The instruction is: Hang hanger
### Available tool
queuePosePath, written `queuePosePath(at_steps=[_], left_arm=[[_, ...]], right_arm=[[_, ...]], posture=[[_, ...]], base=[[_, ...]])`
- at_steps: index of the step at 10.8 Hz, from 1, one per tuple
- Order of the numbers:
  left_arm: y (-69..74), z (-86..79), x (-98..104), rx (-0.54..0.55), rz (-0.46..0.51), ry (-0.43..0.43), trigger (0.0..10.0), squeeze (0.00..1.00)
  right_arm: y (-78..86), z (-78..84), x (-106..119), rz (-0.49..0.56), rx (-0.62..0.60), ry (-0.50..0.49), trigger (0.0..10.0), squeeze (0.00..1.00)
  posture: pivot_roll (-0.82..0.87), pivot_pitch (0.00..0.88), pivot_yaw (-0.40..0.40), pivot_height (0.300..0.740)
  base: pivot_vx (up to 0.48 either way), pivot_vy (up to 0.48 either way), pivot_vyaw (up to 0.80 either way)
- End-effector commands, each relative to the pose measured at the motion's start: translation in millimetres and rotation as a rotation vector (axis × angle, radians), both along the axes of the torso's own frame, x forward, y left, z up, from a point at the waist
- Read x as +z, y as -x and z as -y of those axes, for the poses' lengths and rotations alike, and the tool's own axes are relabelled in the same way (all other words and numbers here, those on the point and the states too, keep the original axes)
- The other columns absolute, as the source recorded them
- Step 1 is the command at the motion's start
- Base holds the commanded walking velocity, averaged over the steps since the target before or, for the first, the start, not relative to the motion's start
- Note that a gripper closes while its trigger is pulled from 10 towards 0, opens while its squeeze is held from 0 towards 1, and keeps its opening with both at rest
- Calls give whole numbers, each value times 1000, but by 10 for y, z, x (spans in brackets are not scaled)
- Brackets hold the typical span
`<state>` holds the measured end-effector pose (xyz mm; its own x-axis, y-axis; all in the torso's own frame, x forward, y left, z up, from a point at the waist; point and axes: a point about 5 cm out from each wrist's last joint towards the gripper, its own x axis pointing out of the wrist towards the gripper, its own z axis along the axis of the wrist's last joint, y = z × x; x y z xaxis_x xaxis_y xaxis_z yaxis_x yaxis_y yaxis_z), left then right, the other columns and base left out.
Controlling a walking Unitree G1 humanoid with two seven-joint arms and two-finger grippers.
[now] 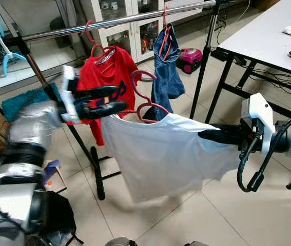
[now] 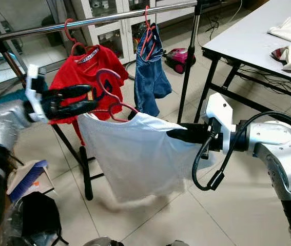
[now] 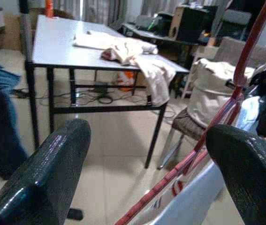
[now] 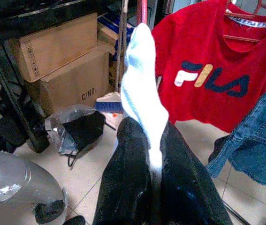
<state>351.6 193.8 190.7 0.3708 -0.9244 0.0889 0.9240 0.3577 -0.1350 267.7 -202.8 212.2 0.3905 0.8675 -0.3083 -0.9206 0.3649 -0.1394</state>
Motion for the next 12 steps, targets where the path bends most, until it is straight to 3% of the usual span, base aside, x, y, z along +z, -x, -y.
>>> queuePosePath(at_steps=[1, 5, 11, 12], left_arm=[[-2, 6, 53, -14, 18, -2, 10000, 0], [-43, 215, 143, -81, 31, 56, 10000, 0], [-58, 434, 171, -140, 49, 64, 10000, 0], [-60, 448, 176, -145, 54, 66, 3216, 0]], right_arm=[[-15, -43, 82, 39, 30, -2, 0, 0], [-19, -94, 93, 37, 48, -6, 0, 0], [-35, -138, 110, 40, 69, -9, 0, 0], [-35, -135, 110, 40, 69, -8, 0, 0]], posture=[[-200, 13, 101, 740], [-208, 15, 102, 740], [-204, 18, 96, 740], [-204, 19, 96, 740]], base=[[0, 0, 0], [0, 0, 0], [0, 0, 0], [0, 0, 0]])
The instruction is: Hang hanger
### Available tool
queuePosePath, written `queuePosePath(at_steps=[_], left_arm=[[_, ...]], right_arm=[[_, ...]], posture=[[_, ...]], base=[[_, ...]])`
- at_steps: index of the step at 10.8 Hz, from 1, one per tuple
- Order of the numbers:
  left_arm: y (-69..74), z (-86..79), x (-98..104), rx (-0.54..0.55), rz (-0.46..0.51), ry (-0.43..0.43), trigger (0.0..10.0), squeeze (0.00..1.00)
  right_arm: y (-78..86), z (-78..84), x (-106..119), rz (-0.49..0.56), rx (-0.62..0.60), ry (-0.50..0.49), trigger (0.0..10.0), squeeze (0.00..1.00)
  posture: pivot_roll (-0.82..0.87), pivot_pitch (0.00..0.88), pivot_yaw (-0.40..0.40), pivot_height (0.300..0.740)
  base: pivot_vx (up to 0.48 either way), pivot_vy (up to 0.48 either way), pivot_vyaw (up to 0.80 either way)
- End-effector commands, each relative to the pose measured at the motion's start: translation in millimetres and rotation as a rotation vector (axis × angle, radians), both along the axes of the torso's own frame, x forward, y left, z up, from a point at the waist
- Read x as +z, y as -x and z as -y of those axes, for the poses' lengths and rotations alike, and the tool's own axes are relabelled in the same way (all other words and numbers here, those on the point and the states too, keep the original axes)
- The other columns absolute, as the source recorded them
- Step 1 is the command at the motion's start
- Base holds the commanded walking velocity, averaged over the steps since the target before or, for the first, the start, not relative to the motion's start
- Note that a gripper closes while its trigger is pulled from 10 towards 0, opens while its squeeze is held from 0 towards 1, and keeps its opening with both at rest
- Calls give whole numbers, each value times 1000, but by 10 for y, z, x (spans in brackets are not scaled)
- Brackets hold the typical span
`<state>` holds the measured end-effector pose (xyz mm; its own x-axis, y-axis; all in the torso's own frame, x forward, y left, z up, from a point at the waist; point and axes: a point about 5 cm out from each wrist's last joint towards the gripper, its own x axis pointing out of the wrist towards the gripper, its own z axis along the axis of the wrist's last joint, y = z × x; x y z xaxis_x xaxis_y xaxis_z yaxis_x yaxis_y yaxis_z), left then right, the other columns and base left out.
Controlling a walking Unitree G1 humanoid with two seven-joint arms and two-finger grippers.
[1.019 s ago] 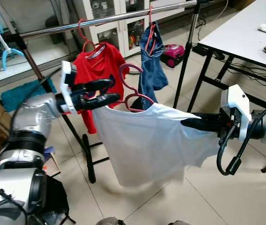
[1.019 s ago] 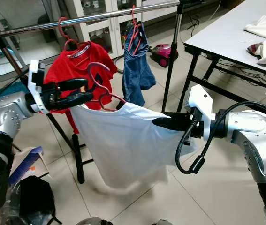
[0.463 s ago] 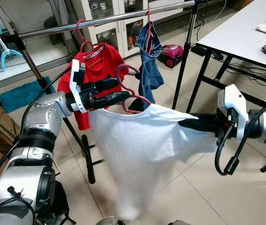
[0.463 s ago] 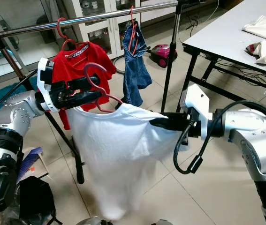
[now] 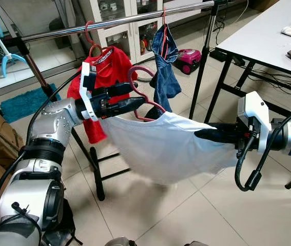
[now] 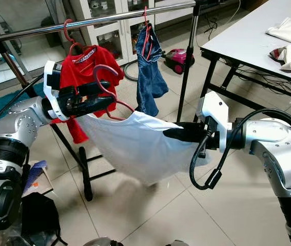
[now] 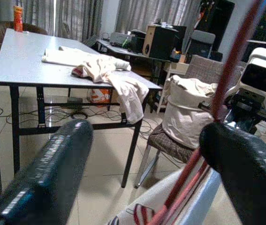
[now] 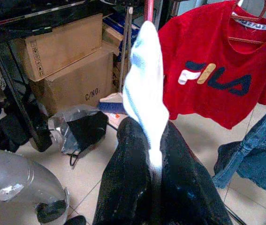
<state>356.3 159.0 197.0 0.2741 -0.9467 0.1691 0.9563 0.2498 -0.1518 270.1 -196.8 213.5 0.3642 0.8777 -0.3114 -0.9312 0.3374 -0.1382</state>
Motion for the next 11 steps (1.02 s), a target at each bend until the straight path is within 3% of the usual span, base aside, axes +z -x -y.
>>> queuePosePath(at_steps=[1, 2, 5, 8, 11], left_arm=[[-14, 116, 119, -46, 50, -15, 3882, 0], [11, 113, 115, -72, 54, -27, 10000, 0], [84, 2, -7, -98, 47, -127, 10000, 0], [109, -36, 14, -118, 52, -132, 10000, 0], [93, -203, -7, -61, 32, -147, 10000, 0]], right_arm=[[-10, -74, 98, 42, 41, -12, 0, 0], [-11, -74, 95, 42, 40, -11, 0, 0], [-12, -42, 86, 38, 30, -4, 0, 0], [-22, -18, 96, 43, 24, 3, 0, 0], [-23, 6, 93, 45, 17, 8, 0, 0]], posture=[[-205, 19, 97, 740], [-207, 18, 99, 740], [-210, 16, 98, 740], [-207, 8, 93, 740], [-210, 0, 90, 740]], base=[[0, 0, 0], [0, 0, 0], [0, 0, 0], [0, 0, 0], [0, 0, 0]])
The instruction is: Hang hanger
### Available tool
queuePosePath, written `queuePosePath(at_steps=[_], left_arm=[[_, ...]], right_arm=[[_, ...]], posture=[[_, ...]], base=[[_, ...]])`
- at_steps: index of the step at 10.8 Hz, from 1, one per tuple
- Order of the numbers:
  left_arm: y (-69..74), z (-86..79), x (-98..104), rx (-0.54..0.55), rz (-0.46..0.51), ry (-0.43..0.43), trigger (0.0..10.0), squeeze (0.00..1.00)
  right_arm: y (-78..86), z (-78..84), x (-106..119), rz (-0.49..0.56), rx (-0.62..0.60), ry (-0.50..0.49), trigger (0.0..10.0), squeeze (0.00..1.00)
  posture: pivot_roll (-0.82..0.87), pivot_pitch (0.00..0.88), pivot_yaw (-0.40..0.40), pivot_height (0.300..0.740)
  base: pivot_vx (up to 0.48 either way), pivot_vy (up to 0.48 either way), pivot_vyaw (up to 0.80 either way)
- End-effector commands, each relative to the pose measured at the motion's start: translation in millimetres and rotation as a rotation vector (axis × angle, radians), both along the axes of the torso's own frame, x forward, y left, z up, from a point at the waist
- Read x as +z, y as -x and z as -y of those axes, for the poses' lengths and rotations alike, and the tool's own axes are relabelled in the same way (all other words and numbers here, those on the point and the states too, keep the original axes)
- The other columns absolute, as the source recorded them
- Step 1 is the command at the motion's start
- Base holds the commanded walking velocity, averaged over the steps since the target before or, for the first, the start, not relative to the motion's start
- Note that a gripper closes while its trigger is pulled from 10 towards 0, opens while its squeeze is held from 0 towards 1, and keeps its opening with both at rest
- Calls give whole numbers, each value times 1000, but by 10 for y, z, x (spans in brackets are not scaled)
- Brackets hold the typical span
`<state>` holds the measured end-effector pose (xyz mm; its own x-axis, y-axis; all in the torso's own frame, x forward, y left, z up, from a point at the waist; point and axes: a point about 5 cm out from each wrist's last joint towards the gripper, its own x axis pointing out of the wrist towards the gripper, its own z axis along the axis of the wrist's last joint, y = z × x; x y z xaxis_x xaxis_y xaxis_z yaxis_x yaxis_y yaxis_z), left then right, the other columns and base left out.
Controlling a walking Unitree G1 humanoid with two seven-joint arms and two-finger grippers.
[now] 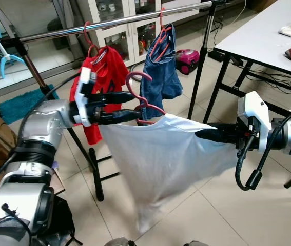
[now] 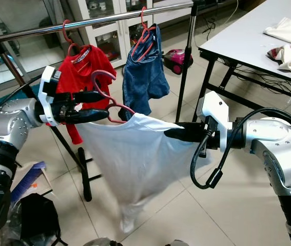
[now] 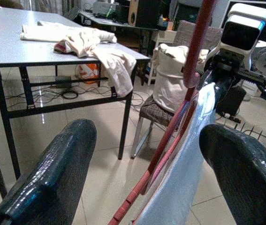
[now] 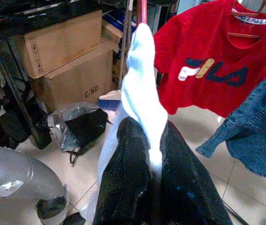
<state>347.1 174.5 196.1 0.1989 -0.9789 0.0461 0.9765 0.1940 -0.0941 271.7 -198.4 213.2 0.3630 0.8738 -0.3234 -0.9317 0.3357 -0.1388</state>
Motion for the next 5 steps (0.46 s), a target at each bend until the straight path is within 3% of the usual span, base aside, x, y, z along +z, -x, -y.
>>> queuePosePath(at_steps=[1, 5], left_arm=[[2, 14, 26, 4, 16, 10, 10000, 0], [-65, 170, 140, 3, 35, 88, 10000, 0]], right_arm=[[-9, -11, 94, 48, 18, -5, 0, 0], [-22, -39, 97, 50, 27, -8, 0, 0]], posture=[[-207, 0, 87, 740], [-210, 0, 86, 740]], base=[[0, 0, 0], [0, 0, 0]])
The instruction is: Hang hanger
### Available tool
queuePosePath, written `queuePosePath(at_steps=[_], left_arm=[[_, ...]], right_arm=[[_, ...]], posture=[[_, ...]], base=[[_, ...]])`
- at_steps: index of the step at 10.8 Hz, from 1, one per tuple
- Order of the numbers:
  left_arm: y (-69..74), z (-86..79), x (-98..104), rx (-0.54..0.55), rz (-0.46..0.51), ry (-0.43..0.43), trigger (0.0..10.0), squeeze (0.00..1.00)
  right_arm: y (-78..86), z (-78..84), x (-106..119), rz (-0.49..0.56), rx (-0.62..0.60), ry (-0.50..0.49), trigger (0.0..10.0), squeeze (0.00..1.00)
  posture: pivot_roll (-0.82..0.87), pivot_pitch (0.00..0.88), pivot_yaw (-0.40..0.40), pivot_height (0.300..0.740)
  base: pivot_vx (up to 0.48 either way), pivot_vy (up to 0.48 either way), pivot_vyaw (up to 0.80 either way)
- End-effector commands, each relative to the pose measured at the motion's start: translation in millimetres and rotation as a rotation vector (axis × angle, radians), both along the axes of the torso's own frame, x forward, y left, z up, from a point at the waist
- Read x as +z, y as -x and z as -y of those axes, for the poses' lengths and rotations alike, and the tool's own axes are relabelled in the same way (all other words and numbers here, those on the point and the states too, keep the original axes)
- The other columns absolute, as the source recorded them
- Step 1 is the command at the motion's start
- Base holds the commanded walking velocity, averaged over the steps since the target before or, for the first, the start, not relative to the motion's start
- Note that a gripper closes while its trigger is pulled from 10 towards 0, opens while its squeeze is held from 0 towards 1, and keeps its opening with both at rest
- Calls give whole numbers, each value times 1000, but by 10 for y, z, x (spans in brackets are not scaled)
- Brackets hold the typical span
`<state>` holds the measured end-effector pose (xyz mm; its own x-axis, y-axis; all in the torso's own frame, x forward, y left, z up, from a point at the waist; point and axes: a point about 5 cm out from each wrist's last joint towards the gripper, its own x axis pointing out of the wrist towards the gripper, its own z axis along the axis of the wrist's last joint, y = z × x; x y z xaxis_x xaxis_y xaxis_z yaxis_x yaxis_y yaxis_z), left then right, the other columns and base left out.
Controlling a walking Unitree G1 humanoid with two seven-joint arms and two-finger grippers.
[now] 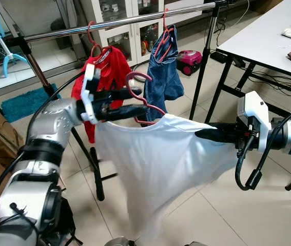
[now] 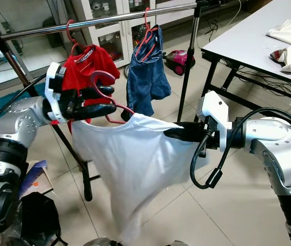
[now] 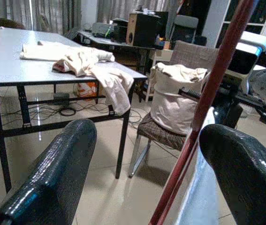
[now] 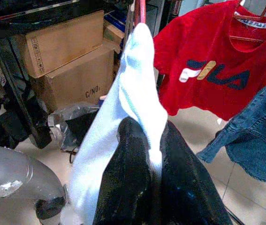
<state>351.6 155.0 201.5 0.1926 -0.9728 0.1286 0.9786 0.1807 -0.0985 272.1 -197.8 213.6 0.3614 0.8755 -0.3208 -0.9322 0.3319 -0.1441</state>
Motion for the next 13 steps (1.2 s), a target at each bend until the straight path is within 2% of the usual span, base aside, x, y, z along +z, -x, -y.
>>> queuePosePath(at_steps=[1, 3, 4, 8, 13], left_arm=[[-16, 16, 77, 0, 23, 9, 10000, 0], [-18, 76, 77, -9, 29, 12, 10000, 0], [-27, 96, 72, -3, 34, 3, 0, 0], [-39, 178, 103, -8, 29, 13, 0, 0], [-23, 167, 123, -30, 20, 27, 0, 0]], right_arm=[[-14, -37, 93, 45, 24, -9, 0, 0], [-13, -46, 87, 44, 26, -11, 0, 0], [-16, -49, 88, 44, 26, -12, 0, 0], [-17, -48, 87, 44, 23, -17, 0, 0], [-26, -52, 91, 52, 3, -28, 0, 0]], posture=[[-210, 0, 86, 740], [-210, 0, 87, 740], [-207, 0, 87, 740], [-205, 0, 86, 740], [-204, 4, 89, 740]], base=[[0, 0, 0], [0, 0, 0], [0, 0, 0], [0, 0, 0], [0, 0, 0]])
